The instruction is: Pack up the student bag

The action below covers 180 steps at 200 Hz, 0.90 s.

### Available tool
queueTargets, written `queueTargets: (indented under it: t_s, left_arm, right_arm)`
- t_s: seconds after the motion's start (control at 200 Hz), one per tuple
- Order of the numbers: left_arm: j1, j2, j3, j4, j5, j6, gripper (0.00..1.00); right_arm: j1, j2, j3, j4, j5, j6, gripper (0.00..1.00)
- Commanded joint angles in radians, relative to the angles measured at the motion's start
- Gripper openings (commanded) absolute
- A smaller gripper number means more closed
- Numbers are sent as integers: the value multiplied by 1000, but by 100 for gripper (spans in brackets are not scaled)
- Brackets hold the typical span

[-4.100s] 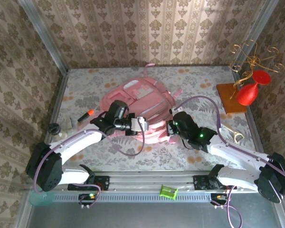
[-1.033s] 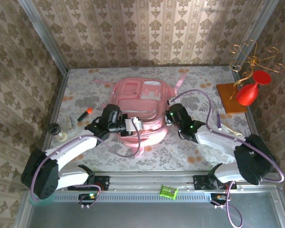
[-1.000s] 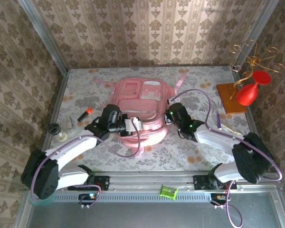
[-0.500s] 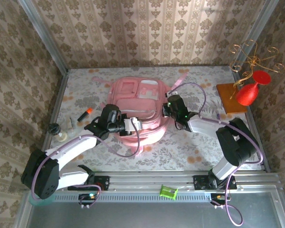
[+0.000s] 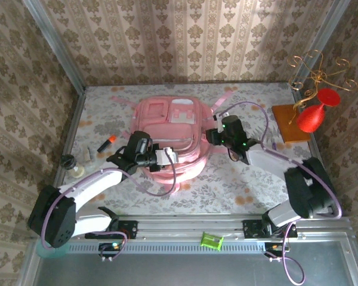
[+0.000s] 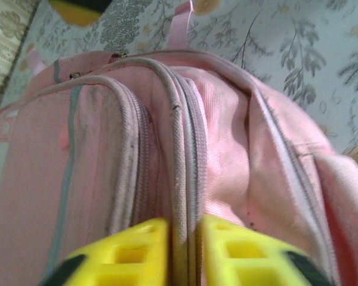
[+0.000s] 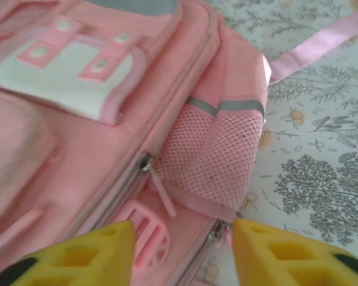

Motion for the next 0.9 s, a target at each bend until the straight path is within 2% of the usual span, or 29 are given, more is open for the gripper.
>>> queueTargets:
  t_s: [0.0,0.045,0.095,0.15,0.19,0.275,0.31,0.355,0.41,0.465,0.55,0.715,0.895]
  left_arm:
    - [32,-66,-20,-17,136,-60,42]
    - [39,-97,-37,13,171,-98,52]
    - [47,-126,-58,73,186,-176,73]
    - [59,-157,-75,153,173,-296,83]
    - [72,-168,-86,227,110,-416,86]
    - [127,-160,-76,301,-139,-722,89]
    - [154,-142,-52,270,-238,-848,89]
    - [234,-106,-5,186,-346,-1009,87]
    - [301,-47,46,84,-361,-1149,85]
    - [338,9,76,50,-322,-1210,84]
    - [345,80,114,42,-280,-1239,83]
    - [343,270,241,-16,-133,-1243,79]
    - [340,393,313,-5,-52,-1227,71]
  right_arm:
    - [4,-78,-23,-47,-155,-67,51]
    - [4,-89,-29,-20,-186,-70,54]
    - [4,-76,-27,16,-222,-75,56]
    - [6,-32,4,44,-261,-55,59]
    - [6,4,39,49,-281,-28,62]
    - [5,95,124,42,-265,72,64]
    - [4,131,155,38,-286,103,64]
    - [7,173,177,39,-299,152,66]
    - [9,211,190,46,-319,207,66]
    - [11,233,190,54,-334,248,65]
    - [23,235,172,73,-359,292,65]
    - [73,224,143,39,-365,350,64]
    - [148,162,78,99,-382,395,63]
